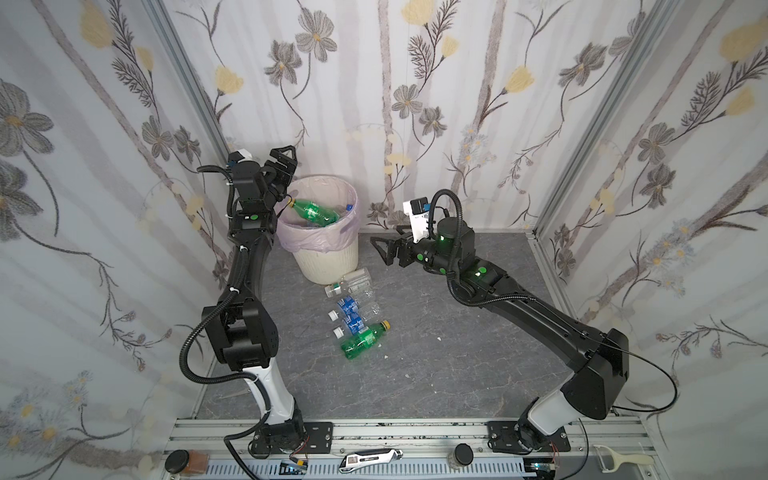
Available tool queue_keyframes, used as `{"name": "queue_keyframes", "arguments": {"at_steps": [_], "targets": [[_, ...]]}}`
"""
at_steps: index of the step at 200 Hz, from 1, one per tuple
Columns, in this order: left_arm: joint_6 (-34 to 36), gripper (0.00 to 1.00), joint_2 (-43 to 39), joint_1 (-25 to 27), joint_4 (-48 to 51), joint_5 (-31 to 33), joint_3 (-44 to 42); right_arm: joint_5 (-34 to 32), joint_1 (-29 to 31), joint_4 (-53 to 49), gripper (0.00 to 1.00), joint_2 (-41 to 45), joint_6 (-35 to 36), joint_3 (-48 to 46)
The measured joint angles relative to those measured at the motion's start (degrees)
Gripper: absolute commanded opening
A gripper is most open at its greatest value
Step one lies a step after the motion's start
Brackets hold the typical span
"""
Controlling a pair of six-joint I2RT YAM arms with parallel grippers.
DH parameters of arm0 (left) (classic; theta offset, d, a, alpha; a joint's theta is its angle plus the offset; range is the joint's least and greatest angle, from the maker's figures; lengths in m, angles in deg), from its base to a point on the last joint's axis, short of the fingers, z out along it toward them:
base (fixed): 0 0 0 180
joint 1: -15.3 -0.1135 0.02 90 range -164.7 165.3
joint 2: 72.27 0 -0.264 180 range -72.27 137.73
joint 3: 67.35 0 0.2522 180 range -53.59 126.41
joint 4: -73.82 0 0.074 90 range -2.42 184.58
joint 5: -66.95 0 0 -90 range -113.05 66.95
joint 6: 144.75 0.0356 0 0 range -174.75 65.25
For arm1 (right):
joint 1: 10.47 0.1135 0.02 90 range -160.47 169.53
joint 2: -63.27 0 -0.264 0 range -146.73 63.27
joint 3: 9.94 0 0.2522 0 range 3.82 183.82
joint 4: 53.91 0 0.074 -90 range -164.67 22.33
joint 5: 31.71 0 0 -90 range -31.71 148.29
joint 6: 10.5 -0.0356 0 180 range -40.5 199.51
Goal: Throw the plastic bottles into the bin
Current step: 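Open the left gripper to drop the green bottle into the bin, then move both grippers back down toward the remaining bottles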
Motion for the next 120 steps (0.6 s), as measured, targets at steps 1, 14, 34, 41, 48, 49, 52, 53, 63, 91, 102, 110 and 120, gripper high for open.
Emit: {"name": "queue_keyframes", "arguments": {"at_steps": [1, 14, 34, 41, 48, 49, 52, 53, 63, 91, 102, 110, 120], "targets": [[0.04, 1.0, -0.09, 0.02, 0.0, 0.0, -0.07, 0.0, 0.0, 0.0, 1.0, 0.0, 0.0, -0.04], [0.37, 1.0, -1.73, 0.28, -0.02, -0.02, -0.92, 0.0, -0.02, -0.17, 1.0, 0.02, 0.0, -0.37], [1.68, 1.0, -4.07, 0.55, -0.02, 0.31, -2.23, 0.0, -0.02, -0.5, 1.0, 0.02, -0.02, -0.66], [1.9, 1.0, -4.87, 0.66, -0.04, 0.5, -2.73, 0.0, -0.02, -0.5, 1.0, 0.02, -0.04, -0.74], [2.16, 1.0, -5.51, 0.83, -0.07, 0.74, -3.13, 0.0, 0.0, -0.5, 1.0, 0.07, -0.17, -0.9], [2.19, 1.0, -5.55, 0.85, -0.07, 0.76, -3.17, 0.0, 0.0, -0.52, 1.0, 0.09, -0.17, -0.94], [2.34, 1.0, -5.79, 0.96, -0.13, 0.81, -3.37, 0.0, 0.02, -0.52, 1.0, 0.13, -0.17, -1.01], [2.36, 1.0, -5.86, 0.98, -0.13, 0.81, -3.39, 0.0, 0.04, -0.52, 1.0, 0.15, -0.17, -1.05], [3.02, 1.0, -6.36, 1.42, -0.42, 0.81, -3.93, -0.02, 0.15, -0.52, 1.0, 0.37, -0.2, -1.46], [3.37, 1.0, -7.04, 2.89, -0.39, 0.85, -5.05, -0.04, 0.42, -0.55, 1.0, 1.49, -0.22, -2.62], [3.63, 1.0, -7.5, 3.63, -0.37, 0.87, -5.33, -0.04, 0.46, -0.57, 1.0, 1.97, -0.22, -3.13], [3.89, 1.0, -7.98, 4.28, -0.42, 0.85, -5.62, -0.04, 0.46, -0.52, 1.0, 2.29, -0.22, -3.5], [4.63, 1.0, -8.68, 5.09, -0.42, 0.81, -6.12, -0.24, 0.46, -0.5, 1.0, 2.58, -0.22, -3.98]]}}
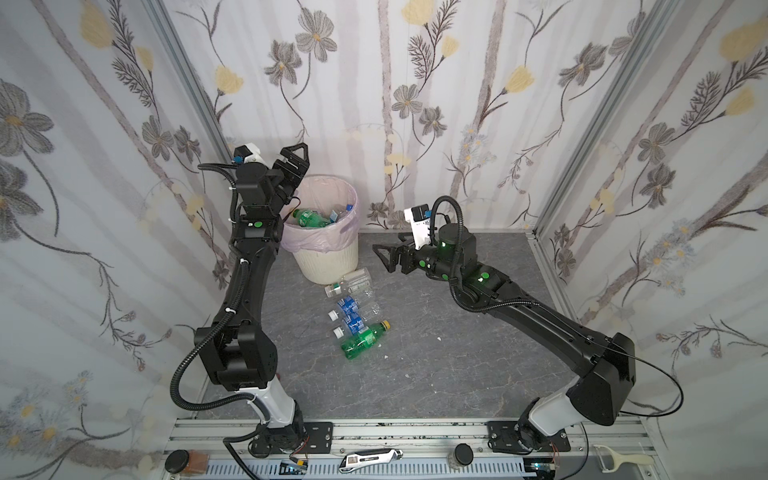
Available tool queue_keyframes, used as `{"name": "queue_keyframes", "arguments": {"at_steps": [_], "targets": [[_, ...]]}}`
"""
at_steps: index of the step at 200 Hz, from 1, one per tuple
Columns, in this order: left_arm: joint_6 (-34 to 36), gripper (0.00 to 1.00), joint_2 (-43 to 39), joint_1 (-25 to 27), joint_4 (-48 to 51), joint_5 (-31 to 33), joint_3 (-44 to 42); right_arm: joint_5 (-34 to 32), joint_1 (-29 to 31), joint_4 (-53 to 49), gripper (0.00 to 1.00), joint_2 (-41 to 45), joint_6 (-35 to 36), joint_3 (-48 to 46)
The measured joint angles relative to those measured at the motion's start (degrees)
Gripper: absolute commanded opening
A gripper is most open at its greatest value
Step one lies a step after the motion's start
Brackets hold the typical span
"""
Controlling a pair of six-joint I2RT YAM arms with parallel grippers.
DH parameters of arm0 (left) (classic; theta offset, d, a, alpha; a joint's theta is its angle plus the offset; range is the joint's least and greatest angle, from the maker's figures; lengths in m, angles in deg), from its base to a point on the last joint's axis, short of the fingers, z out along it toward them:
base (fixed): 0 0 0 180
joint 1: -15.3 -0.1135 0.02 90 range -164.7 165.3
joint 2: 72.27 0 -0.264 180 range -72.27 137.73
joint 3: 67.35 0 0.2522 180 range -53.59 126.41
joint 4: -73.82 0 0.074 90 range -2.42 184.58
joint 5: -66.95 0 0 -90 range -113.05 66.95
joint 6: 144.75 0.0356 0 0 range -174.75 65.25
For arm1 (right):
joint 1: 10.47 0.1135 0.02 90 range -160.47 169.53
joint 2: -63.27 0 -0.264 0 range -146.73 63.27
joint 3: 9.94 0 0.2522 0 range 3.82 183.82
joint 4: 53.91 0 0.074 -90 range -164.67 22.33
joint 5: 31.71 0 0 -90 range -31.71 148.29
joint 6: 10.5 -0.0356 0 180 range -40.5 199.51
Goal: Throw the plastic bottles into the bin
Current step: 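Move both grippers back down toward the remaining bottles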
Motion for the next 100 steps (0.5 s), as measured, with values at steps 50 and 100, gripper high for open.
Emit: {"name": "queue_keyframes", "arguments": {"at_steps": [50, 100], "targets": [[1.79, 1.0, -4.15, 5.01, -0.2, 0.33, -5.66, -0.46, -0.02, 0.07, 1.0, 1.16, 0.0, -3.02], [5.01, 1.0, -8.0, 10.38, -0.11, 1.27, -11.91, -1.95, -0.02, 1.01, 1.0, 3.26, -0.9, -10.23]]}}
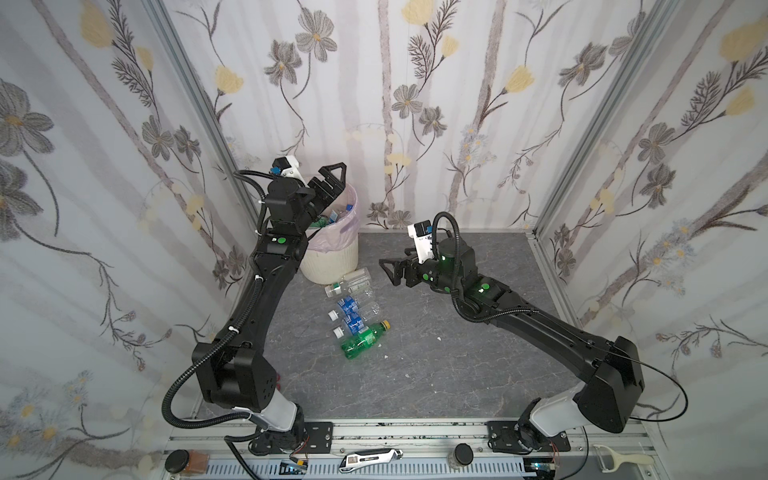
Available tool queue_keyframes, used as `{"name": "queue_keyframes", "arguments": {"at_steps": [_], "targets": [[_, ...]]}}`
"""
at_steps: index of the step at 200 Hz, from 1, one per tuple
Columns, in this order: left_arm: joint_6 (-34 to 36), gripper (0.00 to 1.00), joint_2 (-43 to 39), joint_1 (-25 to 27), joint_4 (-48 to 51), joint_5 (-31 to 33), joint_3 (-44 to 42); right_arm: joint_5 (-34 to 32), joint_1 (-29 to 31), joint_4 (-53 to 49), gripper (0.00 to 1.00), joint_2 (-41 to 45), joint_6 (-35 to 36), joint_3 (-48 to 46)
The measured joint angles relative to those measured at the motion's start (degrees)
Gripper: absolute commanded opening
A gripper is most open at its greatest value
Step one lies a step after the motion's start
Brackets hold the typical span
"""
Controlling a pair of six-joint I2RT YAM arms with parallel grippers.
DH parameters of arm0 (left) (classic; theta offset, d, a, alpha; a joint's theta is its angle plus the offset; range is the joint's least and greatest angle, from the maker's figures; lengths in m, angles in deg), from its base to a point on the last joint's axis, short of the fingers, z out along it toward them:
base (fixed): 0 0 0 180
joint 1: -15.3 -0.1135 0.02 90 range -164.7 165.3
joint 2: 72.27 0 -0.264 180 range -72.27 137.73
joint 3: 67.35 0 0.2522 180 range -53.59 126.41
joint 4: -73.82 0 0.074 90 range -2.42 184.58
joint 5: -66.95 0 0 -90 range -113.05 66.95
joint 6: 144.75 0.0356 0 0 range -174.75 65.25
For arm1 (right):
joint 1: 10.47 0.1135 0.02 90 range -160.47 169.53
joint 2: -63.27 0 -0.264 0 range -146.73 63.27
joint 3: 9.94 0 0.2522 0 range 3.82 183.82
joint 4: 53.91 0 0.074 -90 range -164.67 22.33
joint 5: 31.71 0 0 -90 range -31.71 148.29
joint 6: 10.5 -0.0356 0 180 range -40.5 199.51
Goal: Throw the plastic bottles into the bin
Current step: 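Move both grippers back down toward the remaining bottles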
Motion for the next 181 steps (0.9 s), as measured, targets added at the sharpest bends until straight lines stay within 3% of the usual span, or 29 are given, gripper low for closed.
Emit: {"name": "queue_keyframes", "arguments": {"at_steps": [100, 181], "targets": [[4.83, 1.0, -10.51, 9.51, 2.38, 1.09, -20.96, -0.39, 0.35, 2.49, 1.0, 4.7, -4.31, -16.52], [13.4, 1.0, -18.53, 15.69, 16.48, 3.23, -32.44, -2.73, -1.7, 1.97, 1.0, 9.46, -5.6, -22.21]]}}
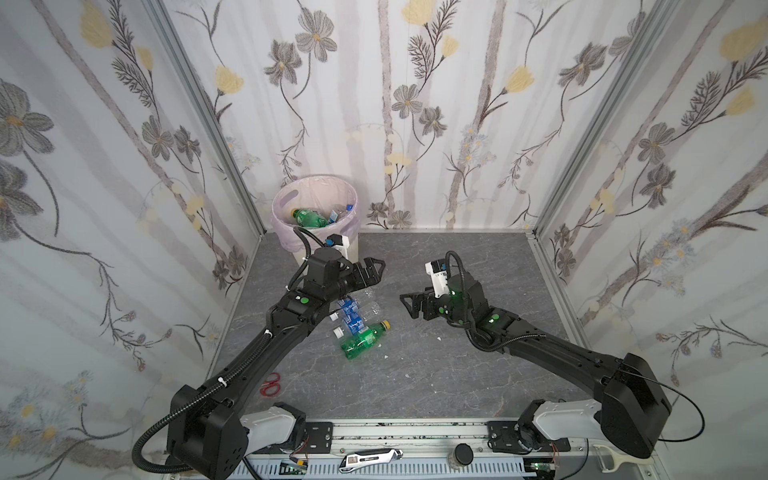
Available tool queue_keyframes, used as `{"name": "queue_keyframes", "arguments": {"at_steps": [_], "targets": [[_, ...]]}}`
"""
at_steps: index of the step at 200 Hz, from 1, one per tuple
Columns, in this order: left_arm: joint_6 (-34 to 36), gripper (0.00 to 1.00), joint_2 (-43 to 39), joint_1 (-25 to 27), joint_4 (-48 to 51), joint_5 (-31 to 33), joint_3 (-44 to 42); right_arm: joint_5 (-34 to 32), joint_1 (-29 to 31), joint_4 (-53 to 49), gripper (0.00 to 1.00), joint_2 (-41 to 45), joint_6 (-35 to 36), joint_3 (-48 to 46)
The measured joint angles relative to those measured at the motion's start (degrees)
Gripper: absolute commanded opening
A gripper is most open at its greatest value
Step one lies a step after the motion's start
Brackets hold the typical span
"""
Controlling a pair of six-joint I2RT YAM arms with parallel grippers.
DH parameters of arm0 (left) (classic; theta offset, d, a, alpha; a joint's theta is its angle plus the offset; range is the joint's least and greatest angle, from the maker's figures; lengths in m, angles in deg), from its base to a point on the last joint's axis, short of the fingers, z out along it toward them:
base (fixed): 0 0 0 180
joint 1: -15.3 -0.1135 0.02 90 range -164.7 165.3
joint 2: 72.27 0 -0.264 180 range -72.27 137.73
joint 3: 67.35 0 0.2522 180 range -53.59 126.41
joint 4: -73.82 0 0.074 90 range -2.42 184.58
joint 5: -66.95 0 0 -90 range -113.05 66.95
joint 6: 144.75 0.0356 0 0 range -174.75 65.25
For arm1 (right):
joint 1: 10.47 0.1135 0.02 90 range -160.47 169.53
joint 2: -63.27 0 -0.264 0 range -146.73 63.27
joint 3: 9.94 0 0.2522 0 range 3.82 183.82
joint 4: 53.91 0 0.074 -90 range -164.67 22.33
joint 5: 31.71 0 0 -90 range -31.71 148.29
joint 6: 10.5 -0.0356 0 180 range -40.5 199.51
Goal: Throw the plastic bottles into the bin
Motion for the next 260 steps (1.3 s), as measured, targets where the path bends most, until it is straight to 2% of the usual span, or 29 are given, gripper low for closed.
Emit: {"name": "queue_keyframes", "arguments": {"at_steps": [27, 81, 127, 147, 224, 260], "targets": [[1.7, 1.0, -0.79, 1.36, 6.08, 2.23, -1.44, -0.57, -0.83, -0.52, 1.0, 2.78, -0.28, -2.08], [6.08, 1.0, 0.26, 8.33, 15.61, 6.03, -2.84, -2.82, -3.39, -1.33, 1.0, 7.65, -0.37, -6.1], [8.02, 1.0, 1.86, 14.34, 20.83, 9.53, -5.03, -3.23, -5.66, -2.27, 1.0, 10.43, -0.61, -8.57], [8.66, 0.96, 3.39, 16.33, 22.16, 10.8, -5.66, -3.26, -6.27, -2.51, 1.0, 10.71, -1.01, -8.85], [11.43, 0.86, 9.11, 18.29, 25.4, 17.46, -6.27, -3.19, -6.82, -2.69, 1.0, 10.95, -1.86, -9.42], [11.85, 0.85, 11.76, 18.32, 25.79, 18.58, -6.25, -2.93, -6.91, -2.67, 1.0, 11.58, -1.86, -10.25]]}}
